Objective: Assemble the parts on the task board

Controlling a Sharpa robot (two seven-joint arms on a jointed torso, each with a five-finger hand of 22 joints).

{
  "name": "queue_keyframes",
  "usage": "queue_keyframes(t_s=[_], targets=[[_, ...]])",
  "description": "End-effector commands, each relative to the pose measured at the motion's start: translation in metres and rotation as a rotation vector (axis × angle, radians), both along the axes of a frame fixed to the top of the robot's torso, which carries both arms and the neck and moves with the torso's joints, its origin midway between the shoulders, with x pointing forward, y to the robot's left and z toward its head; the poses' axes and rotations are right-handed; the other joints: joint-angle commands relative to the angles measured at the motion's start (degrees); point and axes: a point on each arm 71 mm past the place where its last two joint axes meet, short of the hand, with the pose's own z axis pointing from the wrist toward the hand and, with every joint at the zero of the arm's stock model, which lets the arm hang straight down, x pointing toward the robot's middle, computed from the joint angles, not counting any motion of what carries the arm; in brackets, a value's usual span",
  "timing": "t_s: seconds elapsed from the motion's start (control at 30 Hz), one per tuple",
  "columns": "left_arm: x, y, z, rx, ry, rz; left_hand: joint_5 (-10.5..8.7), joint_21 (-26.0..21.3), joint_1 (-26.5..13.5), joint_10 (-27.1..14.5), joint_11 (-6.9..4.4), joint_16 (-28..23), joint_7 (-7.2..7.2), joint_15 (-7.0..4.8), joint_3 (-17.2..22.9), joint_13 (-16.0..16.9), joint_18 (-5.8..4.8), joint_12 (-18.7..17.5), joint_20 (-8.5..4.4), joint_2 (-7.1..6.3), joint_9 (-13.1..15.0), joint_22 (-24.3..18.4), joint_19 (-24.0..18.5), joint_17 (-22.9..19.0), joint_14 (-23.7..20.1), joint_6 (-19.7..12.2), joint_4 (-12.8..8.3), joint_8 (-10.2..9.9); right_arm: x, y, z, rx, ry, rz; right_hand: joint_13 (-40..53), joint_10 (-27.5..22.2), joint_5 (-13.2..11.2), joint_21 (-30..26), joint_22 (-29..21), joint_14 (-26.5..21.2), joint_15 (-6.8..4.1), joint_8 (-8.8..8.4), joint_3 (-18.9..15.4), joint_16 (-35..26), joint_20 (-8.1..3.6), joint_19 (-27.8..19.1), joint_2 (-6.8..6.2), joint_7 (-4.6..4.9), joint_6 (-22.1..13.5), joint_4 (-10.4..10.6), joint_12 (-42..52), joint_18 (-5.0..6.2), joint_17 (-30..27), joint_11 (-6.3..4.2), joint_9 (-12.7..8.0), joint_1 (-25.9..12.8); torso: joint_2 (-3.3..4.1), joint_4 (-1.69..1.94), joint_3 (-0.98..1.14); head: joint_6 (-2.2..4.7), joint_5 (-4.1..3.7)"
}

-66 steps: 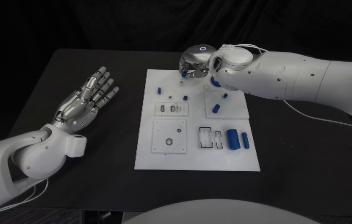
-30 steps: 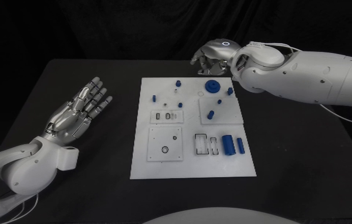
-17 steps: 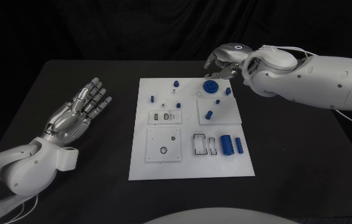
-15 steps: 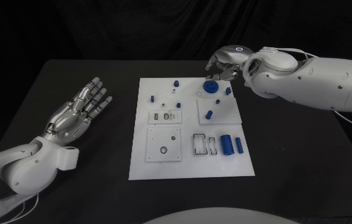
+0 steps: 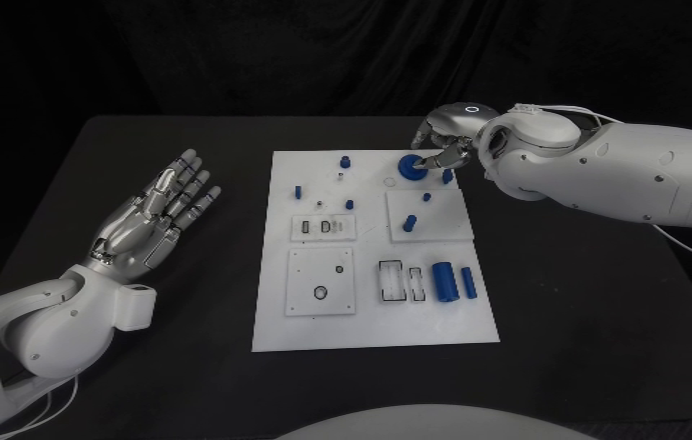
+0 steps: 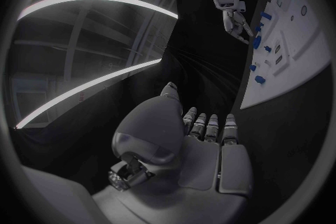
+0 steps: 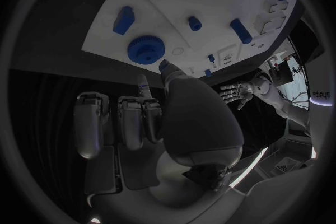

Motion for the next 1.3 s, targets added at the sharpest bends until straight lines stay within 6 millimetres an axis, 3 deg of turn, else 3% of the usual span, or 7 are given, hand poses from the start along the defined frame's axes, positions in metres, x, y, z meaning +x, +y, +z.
queue_keyframes(t_s=[0.03, 0.5, 0.67, 0.83, 0.97, 1.07, 1.3], targets=[[0.000, 0.002, 0.010, -0.083, -0.102, 0.030, 0.30, -0.35, 0.70, -0.20, -0.25, -0.21, 0.39, 0.43, 0.31, 0.01, -0.07, 0.05, 0.45, -0.01, 0.05, -0.07, -0.15, -0.06, -0.13, -0.02, 0.05, 0.04, 0.000, -0.004, -0.004, -0.017, 0.027, -0.035, 15.06, 6.26, 0.32, -0.08, 9.33, 5.92, 0.23, -0.34, 0.06, 0.04, 0.03, 1.44, 0.01, -0.08, -0.64, -0.40, 0.14, -0.83, 13.88, 0.22, -0.12, 0.71, -0.01, 0.01, -0.07, 0.03, -0.05], [0.002, 0.003, 0.009, -0.080, -0.098, 0.026, 1.39, -0.35, 1.30, -0.20, -0.06, -0.21, 0.65, 0.66, 0.69, 0.01, -0.11, 0.05, 0.64, 0.04, 0.03, -0.07, -0.15, -0.06, -0.13, -0.11, -0.54, 0.02, 0.006, -0.001, -0.013, -0.034, 0.050, -0.040, 15.06, 6.26, 0.42, -0.61, 8.78, 5.71, 0.32, -0.63, 0.01, -0.28, 0.13, 0.95, -0.05, -0.05, -2.63, -0.71, 0.14, -0.64, 13.22, 0.29, -0.63, 1.42, -0.05, 0.02, -0.16, -0.01, -0.33], [0.003, 0.003, 0.008, -0.080, -0.097, 0.025, 1.74, -0.35, 1.45, -0.18, 0.04, -0.21, 0.68, 0.72, 0.79, 0.02, -0.12, 0.06, 0.69, 0.06, 0.04, -0.07, -0.15, -0.06, -0.13, -0.12, -0.72, 0.02, 0.007, 0.002, -0.018, -0.035, 0.057, -0.032, 15.06, 6.26, 0.35, -0.67, 8.72, 5.67, 0.31, -0.56, -0.01, -0.34, 0.13, 0.89, -0.01, -0.17, -2.60, -0.68, 0.14, -0.61, 13.11, 0.25, -0.63, 1.39, -0.12, -0.15, -0.12, -0.18, -0.16], [0.003, 0.003, 0.008, -0.080, -0.096, 0.023, 2.14, -0.35, 1.61, -0.16, 0.13, -0.21, 0.66, 0.79, 0.91, 0.03, -0.14, 0.08, 0.74, 0.07, 0.03, -0.07, -0.15, -0.06, -0.13, -0.15, -0.95, 0.02, 0.008, 0.004, -0.022, -0.038, 0.064, -0.027, 15.06, 6.26, 0.25, -0.80, 8.58, 5.56, 0.20, -0.28, -0.03, -0.50, 0.08, 0.77, 0.18, -0.39, -2.23, -0.60, 0.14, -0.56, 12.79, 0.08, -0.55, 1.34, -0.11, -0.05, -0.06, -0.25, -0.14], [0.003, 0.002, 0.008, -0.081, -0.095, 0.021, 2.51, -0.35, 1.73, -0.15, 0.19, -0.21, 0.67, 0.82, 0.99, 0.03, -0.14, 0.09, 0.78, 0.08, 0.04, -0.07, -0.15, -0.06, -0.13, -0.14, -1.12, 0.02, 0.010, 0.005, -0.026, -0.039, 0.067, -0.024, 15.06, 6.26, 4.82, -1.02, 8.48, 5.53, -0.12, 1.15, 0.52, -0.60, -0.23, 0.67, 0.90, -0.66, 1.05, -1.11, 0.14, -0.51, 12.69, -0.25, 0.41, 2.08, -0.11, -0.03, -0.04, -0.24, -0.13], [0.003, 0.002, 0.008, -0.081, -0.094, 0.020, 2.61, -0.35, 1.76, -0.14, 0.21, -0.21, 0.67, 0.83, 1.02, 0.03, -0.14, 0.09, 0.79, 0.09, 0.04, -0.07, -0.15, -0.06, -0.13, -0.14, -1.17, 0.02, 0.010, 0.004, -0.027, -0.039, 0.067, -0.023, 15.06, 6.26, 10.87, -1.27, 8.37, 5.45, -0.57, 4.04, 1.82, -0.76, -0.67, 0.54, 1.25, -1.28, 6.30, -2.92, 0.14, -0.44, 12.47, -0.80, 2.40, 4.00, -0.09, -0.03, -0.05, -0.23, -0.05], [0.003, 0.003, 0.008, -0.078, -0.091, 0.020, 2.74, -0.35, 1.79, -0.14, 0.23, -0.21, 0.68, 0.85, 1.05, 0.03, -0.15, 0.09, 0.80, 0.09, 0.03, -0.07, -0.15, -0.06, -0.13, -0.17, -1.23, 0.02, 0.009, 0.004, -0.028, -0.035, 0.066, -0.020, 15.06, 6.26, 14.50, -1.40, 8.45, 5.43, -0.72, 5.77, 3.10, -0.87, -0.89, 0.56, 0.77, -1.36, 7.27, -5.68, 0.14, -0.45, 12.40, -0.84, 4.34, 6.08, -0.06, -0.02, -0.06, -0.07, 0.14]])
